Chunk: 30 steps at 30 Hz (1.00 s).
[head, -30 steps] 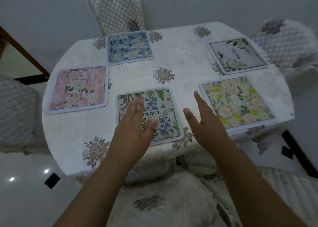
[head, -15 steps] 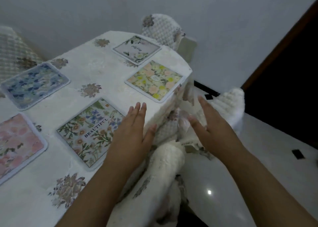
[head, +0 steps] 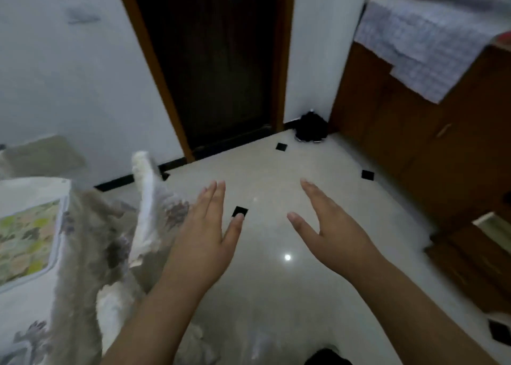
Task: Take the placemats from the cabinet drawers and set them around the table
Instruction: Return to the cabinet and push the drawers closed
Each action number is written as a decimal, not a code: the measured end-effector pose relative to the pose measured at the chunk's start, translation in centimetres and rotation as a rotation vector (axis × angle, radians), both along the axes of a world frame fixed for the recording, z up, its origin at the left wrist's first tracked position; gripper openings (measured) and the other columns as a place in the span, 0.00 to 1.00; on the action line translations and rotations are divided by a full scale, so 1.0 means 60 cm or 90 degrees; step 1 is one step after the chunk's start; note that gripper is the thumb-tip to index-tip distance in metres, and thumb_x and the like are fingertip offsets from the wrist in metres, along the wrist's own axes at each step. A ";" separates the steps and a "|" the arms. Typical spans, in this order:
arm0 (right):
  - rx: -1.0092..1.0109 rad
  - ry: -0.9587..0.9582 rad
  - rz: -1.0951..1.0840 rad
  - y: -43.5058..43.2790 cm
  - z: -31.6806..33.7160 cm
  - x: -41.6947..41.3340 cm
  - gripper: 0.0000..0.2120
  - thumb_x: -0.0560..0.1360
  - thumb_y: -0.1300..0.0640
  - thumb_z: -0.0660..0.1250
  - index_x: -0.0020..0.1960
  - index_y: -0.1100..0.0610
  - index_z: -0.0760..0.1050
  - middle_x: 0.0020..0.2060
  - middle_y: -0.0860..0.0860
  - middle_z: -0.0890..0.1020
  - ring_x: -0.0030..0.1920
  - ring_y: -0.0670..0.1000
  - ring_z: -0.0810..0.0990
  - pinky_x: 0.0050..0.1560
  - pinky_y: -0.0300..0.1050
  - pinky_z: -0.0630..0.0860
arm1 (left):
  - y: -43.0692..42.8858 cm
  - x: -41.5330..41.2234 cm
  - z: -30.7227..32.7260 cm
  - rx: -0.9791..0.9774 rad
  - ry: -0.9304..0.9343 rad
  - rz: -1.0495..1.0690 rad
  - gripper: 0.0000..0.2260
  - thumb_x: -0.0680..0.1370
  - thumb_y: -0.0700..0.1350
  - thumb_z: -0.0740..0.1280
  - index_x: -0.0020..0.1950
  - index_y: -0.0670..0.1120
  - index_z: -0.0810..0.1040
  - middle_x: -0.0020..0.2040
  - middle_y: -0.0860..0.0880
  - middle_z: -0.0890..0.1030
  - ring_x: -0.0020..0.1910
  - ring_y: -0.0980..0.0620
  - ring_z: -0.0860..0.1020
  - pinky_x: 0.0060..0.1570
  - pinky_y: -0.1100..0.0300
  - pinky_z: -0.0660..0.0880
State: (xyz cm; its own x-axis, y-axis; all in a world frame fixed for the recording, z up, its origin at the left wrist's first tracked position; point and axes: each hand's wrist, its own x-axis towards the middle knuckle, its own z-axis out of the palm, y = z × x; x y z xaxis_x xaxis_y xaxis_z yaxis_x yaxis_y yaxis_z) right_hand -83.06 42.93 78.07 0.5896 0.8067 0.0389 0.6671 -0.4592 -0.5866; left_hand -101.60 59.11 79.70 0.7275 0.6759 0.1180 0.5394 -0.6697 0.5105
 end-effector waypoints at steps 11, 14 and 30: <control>0.029 0.040 -0.383 -0.397 -0.032 0.244 0.37 0.78 0.31 0.52 0.82 0.43 0.48 0.80 0.42 0.55 0.79 0.43 0.54 0.71 0.39 0.52 | -0.271 0.408 -0.018 0.010 0.031 -0.327 0.32 0.82 0.63 0.53 0.82 0.58 0.43 0.82 0.59 0.46 0.80 0.60 0.47 0.74 0.60 0.47; 0.032 0.050 -0.462 -0.483 -0.029 0.279 0.36 0.79 0.32 0.54 0.82 0.42 0.48 0.80 0.42 0.56 0.79 0.45 0.56 0.70 0.40 0.53 | -0.349 0.483 -0.025 0.001 0.042 -0.401 0.32 0.83 0.63 0.53 0.82 0.58 0.42 0.82 0.60 0.45 0.79 0.61 0.45 0.74 0.60 0.46; -0.021 0.069 -0.715 -0.680 -0.083 0.483 0.36 0.78 0.31 0.55 0.81 0.40 0.47 0.80 0.44 0.57 0.78 0.48 0.60 0.70 0.49 0.66 | -0.574 0.865 -0.118 -0.053 0.096 -0.738 0.32 0.83 0.61 0.53 0.83 0.53 0.43 0.83 0.57 0.46 0.80 0.60 0.43 0.74 0.60 0.45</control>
